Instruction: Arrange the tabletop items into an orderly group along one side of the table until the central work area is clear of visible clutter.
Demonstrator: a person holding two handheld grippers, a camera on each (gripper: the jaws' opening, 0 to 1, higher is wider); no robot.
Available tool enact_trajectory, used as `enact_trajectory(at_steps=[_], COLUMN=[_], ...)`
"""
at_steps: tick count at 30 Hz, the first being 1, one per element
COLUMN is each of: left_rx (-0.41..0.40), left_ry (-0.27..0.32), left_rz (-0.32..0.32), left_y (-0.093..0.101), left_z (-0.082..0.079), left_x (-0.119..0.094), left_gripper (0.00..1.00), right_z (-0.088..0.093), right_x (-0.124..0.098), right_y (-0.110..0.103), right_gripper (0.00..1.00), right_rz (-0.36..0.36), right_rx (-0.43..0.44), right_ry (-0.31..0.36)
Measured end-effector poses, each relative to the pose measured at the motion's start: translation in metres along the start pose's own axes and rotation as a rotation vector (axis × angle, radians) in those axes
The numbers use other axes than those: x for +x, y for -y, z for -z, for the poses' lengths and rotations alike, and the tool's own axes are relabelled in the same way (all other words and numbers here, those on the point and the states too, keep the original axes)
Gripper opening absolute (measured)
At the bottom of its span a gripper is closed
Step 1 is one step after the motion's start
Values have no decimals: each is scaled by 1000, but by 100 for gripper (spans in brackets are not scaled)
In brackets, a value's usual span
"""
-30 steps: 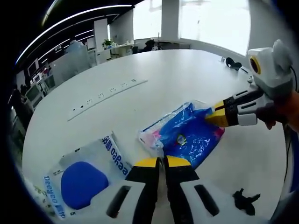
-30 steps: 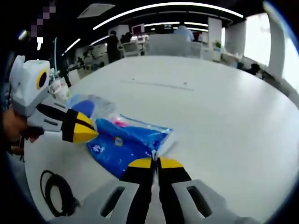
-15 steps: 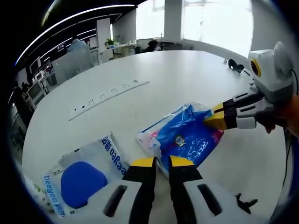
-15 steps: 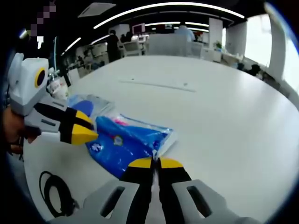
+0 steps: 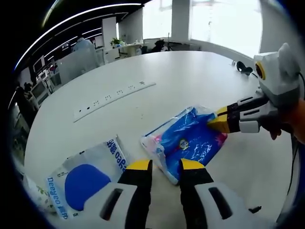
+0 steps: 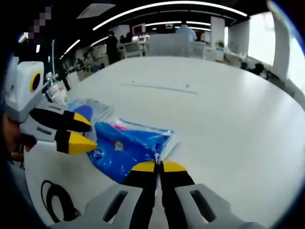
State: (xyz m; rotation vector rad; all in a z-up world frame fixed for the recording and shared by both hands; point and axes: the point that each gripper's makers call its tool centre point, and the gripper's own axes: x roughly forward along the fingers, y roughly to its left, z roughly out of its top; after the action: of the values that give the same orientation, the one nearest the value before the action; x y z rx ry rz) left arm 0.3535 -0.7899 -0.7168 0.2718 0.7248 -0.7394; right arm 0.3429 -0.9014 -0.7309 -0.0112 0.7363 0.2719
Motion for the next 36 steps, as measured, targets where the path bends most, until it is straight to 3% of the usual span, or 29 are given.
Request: enact_trajectory(at_steps=[14,36], left_rx=[11,1], left_ry=[39,57], left_rz=[-10,-22], left_y=[-2,-10], left_z=[-7,-3], left_x=[-14,-30], left_gripper=[22,23], right_z=[-3,-10], right_x=[3,10], right_y=[0,-4], right_gripper=[0,0], right_rz=[15,21], right_rx=[14,22], right_ry=[2,13])
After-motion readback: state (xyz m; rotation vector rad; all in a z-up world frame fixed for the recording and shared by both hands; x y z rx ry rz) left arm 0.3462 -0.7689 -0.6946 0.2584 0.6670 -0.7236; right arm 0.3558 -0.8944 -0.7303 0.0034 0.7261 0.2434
